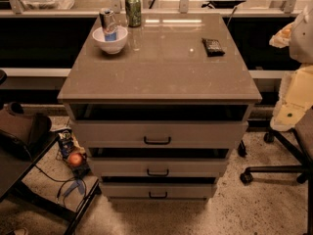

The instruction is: Open top drawer

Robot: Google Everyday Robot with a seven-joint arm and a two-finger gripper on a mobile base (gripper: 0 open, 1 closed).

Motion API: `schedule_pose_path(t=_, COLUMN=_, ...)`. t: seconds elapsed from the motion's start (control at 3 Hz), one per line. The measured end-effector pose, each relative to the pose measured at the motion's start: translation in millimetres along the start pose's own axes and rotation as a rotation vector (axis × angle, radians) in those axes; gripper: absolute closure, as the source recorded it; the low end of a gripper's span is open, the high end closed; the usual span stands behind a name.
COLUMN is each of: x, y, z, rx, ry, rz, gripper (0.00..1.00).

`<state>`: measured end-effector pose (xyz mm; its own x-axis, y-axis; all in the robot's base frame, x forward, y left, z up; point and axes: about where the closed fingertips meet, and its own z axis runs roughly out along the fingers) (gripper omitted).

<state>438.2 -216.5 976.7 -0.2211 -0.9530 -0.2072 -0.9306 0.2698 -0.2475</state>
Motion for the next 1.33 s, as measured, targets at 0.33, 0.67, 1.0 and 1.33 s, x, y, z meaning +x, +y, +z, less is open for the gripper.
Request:
schedule_pose_path(t=0.33, x=0, y=0, z=0, rx=0.000, ry=0.000, rz=0.000, gripper=0.00)
schedule_pose_path(t=0.67, x=-19, y=0, z=25, rx=0.001, ry=-0.008, rz=-0.038, gripper=0.00)
schedule_pose_path(t=1.0, x=-33, y=5, z=55, rx=0.016, ry=-0.001, rz=-0.074, gripper=0.00)
schedule_pose_path(t=1.33, x=-41, y=14, z=97, rx=0.022, ry=0.009, rz=-0.111, gripper=0.00)
